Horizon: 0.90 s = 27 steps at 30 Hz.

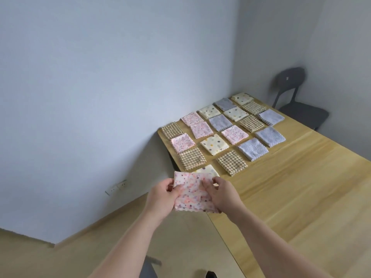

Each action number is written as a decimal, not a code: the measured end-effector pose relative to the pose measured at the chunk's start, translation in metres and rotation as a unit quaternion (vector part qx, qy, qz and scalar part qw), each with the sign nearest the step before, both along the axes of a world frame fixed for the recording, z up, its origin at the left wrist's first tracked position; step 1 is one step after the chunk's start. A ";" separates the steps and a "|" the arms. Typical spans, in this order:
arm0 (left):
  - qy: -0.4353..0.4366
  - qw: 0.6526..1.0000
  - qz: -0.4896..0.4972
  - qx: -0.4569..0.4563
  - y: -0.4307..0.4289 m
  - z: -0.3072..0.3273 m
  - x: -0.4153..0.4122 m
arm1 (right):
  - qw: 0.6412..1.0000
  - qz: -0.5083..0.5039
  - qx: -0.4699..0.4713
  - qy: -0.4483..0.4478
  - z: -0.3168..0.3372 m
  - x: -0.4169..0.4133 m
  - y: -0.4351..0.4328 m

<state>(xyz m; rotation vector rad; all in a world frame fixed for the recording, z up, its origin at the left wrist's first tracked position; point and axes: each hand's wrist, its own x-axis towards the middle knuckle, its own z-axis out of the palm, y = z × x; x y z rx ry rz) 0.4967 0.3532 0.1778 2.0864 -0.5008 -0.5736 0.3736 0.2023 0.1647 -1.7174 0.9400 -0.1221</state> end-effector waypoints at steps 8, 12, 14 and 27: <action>0.092 0.992 -0.077 0.031 -0.052 0.002 0.118 | 0.995 -0.007 0.092 0.024 -0.007 0.089 -0.051; 0.098 0.989 -0.095 0.052 -0.085 -0.016 0.181 | 0.994 -0.020 0.093 0.059 -0.020 0.130 -0.075; 0.089 0.987 -0.118 0.064 -0.107 -0.029 0.220 | 0.991 -0.042 0.112 0.061 -0.029 0.158 -0.088; 0.001 0.913 -0.359 0.192 -0.252 -0.137 0.436 | 0.943 -0.227 0.194 0.148 -0.102 0.358 -0.150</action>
